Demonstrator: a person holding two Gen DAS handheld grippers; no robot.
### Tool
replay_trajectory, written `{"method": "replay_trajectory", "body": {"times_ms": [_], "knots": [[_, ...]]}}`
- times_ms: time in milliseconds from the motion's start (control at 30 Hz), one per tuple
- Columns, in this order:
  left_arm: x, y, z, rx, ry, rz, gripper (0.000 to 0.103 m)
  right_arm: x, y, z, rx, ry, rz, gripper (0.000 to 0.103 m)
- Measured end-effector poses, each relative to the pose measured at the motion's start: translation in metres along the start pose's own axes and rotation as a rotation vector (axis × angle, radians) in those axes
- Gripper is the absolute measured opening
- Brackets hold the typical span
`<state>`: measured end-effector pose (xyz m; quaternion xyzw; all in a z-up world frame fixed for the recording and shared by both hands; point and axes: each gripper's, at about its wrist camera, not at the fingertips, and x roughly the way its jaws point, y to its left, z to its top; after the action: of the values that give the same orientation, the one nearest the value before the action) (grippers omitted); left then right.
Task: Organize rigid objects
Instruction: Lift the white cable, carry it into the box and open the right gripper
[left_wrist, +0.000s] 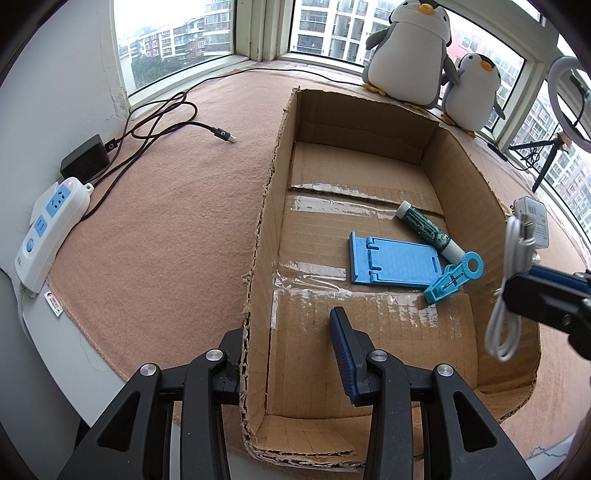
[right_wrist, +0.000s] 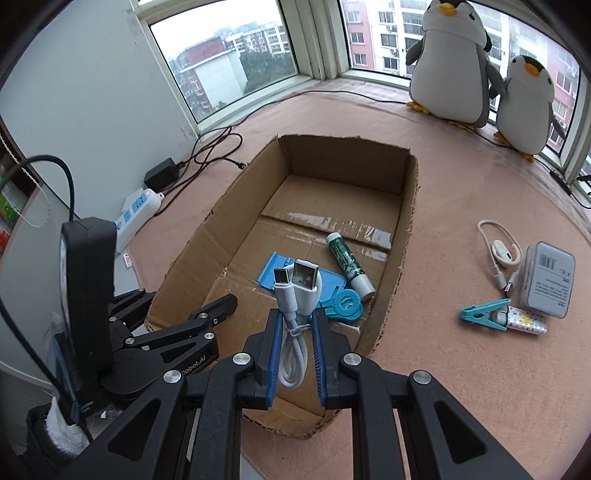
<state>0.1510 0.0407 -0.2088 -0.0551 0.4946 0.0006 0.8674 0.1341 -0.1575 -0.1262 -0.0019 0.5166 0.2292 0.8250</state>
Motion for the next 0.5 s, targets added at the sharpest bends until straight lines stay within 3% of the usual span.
{"method": "replay_trajectory", "body": {"times_ms": [233, 300, 367, 500], "knots": [[0.0, 0.0, 0.0, -0.001, 0.0, 0.0, 0.04, 0.008, 0.001, 0.0, -0.007, 0.012, 0.001, 0.017], [0.0, -0.001, 0.0, 0.0, 0.0, -0.001, 0.04, 0.005, 0.003, -0.001, -0.016, -0.002, -0.005, 0.04], [0.0, -0.001, -0.001, -0.001, 0.0, -0.002, 0.04, 0.0, 0.006, 0.0, -0.024, -0.032, -0.015, 0.055], [0.0, -0.001, -0.001, -0.001, -0.001, -0.001, 0.04, -0.005, 0.007, 0.002, -0.025, -0.053, -0.017, 0.058]]}}
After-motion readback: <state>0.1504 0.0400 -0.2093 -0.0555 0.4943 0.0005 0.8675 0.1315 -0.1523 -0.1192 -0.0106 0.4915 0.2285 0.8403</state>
